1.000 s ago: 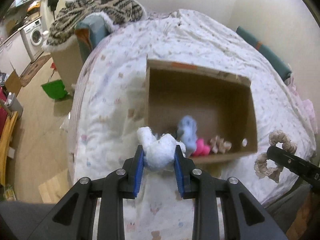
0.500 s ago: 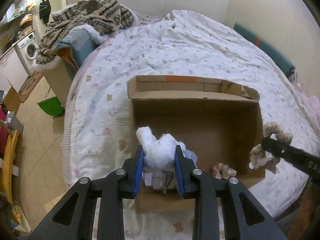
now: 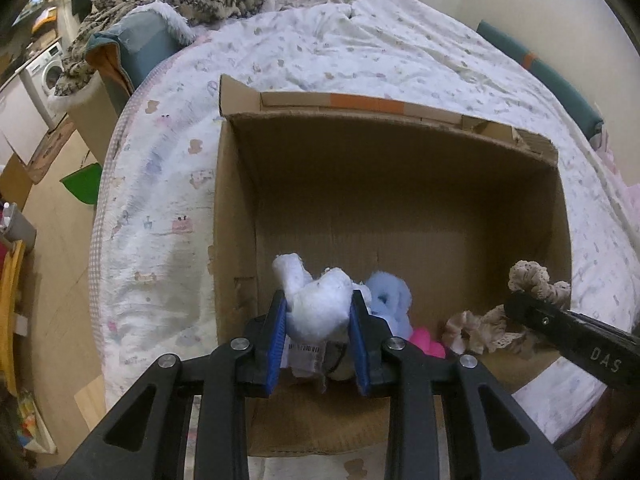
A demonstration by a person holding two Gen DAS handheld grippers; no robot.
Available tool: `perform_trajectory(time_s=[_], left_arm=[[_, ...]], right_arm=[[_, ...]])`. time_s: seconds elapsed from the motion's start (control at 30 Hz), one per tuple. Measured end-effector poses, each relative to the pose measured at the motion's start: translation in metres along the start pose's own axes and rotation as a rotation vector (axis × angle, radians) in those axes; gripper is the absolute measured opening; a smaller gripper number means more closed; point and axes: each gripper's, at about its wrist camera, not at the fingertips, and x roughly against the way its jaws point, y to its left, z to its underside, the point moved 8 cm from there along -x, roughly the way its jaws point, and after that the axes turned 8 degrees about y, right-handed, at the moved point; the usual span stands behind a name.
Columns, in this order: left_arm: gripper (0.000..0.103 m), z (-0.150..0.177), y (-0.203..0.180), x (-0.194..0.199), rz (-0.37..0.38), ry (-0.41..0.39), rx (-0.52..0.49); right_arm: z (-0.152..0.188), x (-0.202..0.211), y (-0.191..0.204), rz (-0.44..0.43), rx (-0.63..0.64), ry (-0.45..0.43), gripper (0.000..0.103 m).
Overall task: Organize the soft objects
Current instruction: 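Carry the white cloth and lace scrunchie into the box and open both tools, then withdraw both open tools from the box toward the orange tube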
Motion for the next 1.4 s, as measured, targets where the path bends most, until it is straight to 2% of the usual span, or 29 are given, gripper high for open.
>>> perform_trajectory(time_s=[0.2, 0.53, 0.6, 0.77, 0.83, 0.97, 1.0, 1.13, 1.2, 1.23, 1.27, 1.4], left_arm=[[0.027, 0.000, 0.000, -0.004, -0.014, 0.002, -0.001], [0.027, -0.001, -0.004, -0.002, 0.020, -0.020, -0.013], [0.031, -0.001, -0.005, 0.000, 0.020, -0.026, -0.017], [0.031, 0.000, -0.009, 0.002, 0.041, -0.027, -0.032], [0.035, -0.001, -0.009, 0.004, 0.043, -0.030, -0.036], [0.053, 0.000, -0.009, 0.013, 0.053, -0.057, -0.031], [0.058, 0.001, -0.010, 0.016, 0.058, -0.062, -0.035], [0.061, 0.004, -0.013, 0.021, 0.059, -0.068, -0.058], [0.061, 0.006, -0.014, 0.022, 0.061, -0.063, -0.065], [0.061, 0.007, -0.015, 0.023, 0.067, -0.060, -0.066], [0.061, 0.008, -0.015, 0.024, 0.071, -0.058, -0.066], [0.061, 0.012, -0.015, 0.029, 0.057, -0.058, -0.068]], right_arm=[[0.003, -0.010, -0.003, 0.016, -0.001, 0.029, 0.009], [0.001, -0.011, -0.001, 0.011, -0.001, 0.023, 0.009], [-0.001, -0.010, -0.002, 0.016, -0.004, 0.015, 0.010], [-0.001, -0.008, -0.004, 0.015, -0.018, 0.017, 0.010], [-0.001, -0.007, -0.002, 0.012, -0.014, 0.014, 0.011], [-0.002, -0.004, -0.003, -0.001, -0.026, 0.006, 0.024], [-0.002, -0.003, -0.003, -0.006, -0.026, 0.004, 0.024], [-0.003, 0.003, -0.001, 0.004, -0.013, -0.015, 0.026], [-0.003, 0.006, -0.001, 0.001, -0.012, -0.025, 0.038], [-0.003, 0.007, -0.001, 0.003, -0.013, -0.032, 0.057], [-0.004, 0.010, -0.002, 0.009, -0.016, -0.045, 0.070], [-0.003, 0.016, -0.001, 0.014, -0.008, -0.060, 0.071]])
